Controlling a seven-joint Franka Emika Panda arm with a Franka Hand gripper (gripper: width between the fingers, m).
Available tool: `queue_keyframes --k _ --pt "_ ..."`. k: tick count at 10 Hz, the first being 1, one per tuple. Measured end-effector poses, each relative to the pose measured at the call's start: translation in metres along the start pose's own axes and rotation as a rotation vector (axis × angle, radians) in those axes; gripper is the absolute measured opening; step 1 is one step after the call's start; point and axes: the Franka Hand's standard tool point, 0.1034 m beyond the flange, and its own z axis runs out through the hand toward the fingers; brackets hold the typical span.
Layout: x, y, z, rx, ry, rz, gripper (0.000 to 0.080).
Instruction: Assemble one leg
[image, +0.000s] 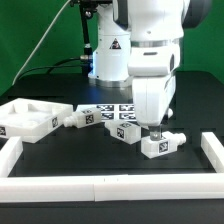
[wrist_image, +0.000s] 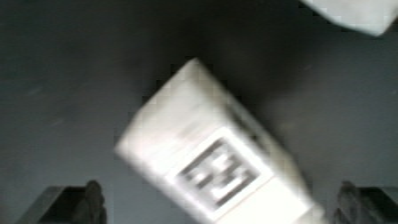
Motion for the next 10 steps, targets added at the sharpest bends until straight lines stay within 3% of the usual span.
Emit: queue_keyframes --k 2,7,10 --pt "0.008 0.010 0.003 -0.053 0.032 -0.001 0.0650" --pt "0.005 0.026 0.004 -0.063 0.036 0.013 0.0650" --pt "0.009 0.026 0.010 -0.057 0.038 0.014 0.0650"
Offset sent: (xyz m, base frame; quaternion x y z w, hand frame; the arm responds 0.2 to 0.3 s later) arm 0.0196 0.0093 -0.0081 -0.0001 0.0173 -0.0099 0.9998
